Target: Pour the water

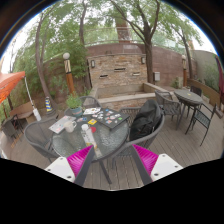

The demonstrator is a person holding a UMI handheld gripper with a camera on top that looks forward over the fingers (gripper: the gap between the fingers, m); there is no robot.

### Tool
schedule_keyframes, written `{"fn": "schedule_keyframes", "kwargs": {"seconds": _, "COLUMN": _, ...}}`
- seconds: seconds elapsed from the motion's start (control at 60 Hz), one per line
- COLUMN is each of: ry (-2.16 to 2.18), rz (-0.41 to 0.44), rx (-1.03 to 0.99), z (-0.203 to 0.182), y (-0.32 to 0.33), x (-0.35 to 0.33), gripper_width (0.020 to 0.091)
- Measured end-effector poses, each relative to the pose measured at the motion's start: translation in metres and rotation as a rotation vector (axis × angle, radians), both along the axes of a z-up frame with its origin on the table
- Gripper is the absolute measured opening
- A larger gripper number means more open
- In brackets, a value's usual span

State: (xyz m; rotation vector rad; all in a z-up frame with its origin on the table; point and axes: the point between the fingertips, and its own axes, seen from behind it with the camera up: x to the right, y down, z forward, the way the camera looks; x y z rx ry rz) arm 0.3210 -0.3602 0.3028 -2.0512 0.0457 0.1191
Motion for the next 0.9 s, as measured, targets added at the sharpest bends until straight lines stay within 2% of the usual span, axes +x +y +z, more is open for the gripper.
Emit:
{"fn": "schedule_keyframes", "kwargs": {"seconds": 0.15, "ry": -0.012, "rz": -0.046, "rx": -0.004, "z": -0.003, "y": -0.003, "x": -0.005, "gripper_width": 0.0831}}
{"fn": "schedule_keyframes", "kwargs": {"seconds": 0.283, "ry": -0.002, "rz": -0.062, "rx": -0.022, "z": -0.007, "y": -0.004, "x": -0.069, "gripper_width": 0.0832}}
{"fn": "schedule_keyframes", "kwargs": {"seconds": 0.5, "ry": -0.057, "rz": -0.058, "rx": 0.034, "z": -0.050, "y": 0.023, "x": -0.126, "gripper_width": 0.0834}}
{"fn": "schedule_keyframes", "kwargs": {"seconds": 0.633, "ry": -0.044, "rz": -0.029, "rx": 0.093, "z": -0.099, "y": 0.076, "x": -0.166, "gripper_width": 0.0834}}
{"fn": "schedule_keyframes", "kwargs": {"seconds": 0.817, "ry": -0.007, "rz": -0.077, "rx": 0.184, "z": -0.166, "y": 0.187, "x": -0.183, "gripper_width": 0.0821}}
{"fn": "schedule_keyframes", "kwargs": {"seconds": 0.9, "ry": -0.063, "rz": -0.070, "rx": 0.221, "z": -0.191, "y": 0.230, "x": -0.182, "gripper_width": 0.0819}}
